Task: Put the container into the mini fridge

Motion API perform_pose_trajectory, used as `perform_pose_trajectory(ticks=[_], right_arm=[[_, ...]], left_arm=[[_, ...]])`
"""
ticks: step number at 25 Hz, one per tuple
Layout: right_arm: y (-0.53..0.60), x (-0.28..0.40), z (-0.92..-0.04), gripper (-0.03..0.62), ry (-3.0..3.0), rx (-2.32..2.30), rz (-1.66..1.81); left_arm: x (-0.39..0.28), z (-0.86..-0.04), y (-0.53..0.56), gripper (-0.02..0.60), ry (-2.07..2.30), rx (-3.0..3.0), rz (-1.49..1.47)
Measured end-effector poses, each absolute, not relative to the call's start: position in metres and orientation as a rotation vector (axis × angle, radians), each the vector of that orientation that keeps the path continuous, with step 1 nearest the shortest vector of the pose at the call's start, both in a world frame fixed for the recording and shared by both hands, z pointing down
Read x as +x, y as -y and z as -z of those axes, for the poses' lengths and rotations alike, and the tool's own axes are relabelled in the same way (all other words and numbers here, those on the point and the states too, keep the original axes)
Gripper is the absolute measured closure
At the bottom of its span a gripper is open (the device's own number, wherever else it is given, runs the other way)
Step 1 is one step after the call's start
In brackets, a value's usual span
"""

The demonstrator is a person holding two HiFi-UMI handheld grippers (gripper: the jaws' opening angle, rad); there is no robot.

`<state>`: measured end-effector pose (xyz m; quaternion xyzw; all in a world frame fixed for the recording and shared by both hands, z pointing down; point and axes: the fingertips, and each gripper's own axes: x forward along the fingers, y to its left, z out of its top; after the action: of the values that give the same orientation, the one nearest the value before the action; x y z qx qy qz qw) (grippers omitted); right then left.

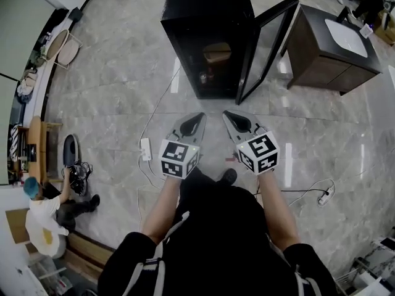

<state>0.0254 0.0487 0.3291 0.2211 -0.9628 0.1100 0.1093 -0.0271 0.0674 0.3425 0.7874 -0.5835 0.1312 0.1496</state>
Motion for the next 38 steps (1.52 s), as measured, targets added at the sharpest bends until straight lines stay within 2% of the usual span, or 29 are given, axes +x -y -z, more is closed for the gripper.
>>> perform_pose_trajectory(ticks=[9, 18, 38], right_arm=[[-0.071, 0.045, -0.28, 0.576, 2.902, 0.714, -0.243], [-0.074, 0.063, -0.268, 0.576, 2.864, 0.901, -0.193], [-0.089, 0.058, -0.271, 0.576, 2.884, 0.89, -0.231]], left_arm=[[-0.064, -0.292, -0.112, 0.548, 1.729, 2.305, -0.241], [-0.101, -0.262, -0.123, 0.548, 1.716, 2.366, -0.181], [-0.1, -0.266, -0.13, 0.548, 1.674, 2.383, -0.198]])
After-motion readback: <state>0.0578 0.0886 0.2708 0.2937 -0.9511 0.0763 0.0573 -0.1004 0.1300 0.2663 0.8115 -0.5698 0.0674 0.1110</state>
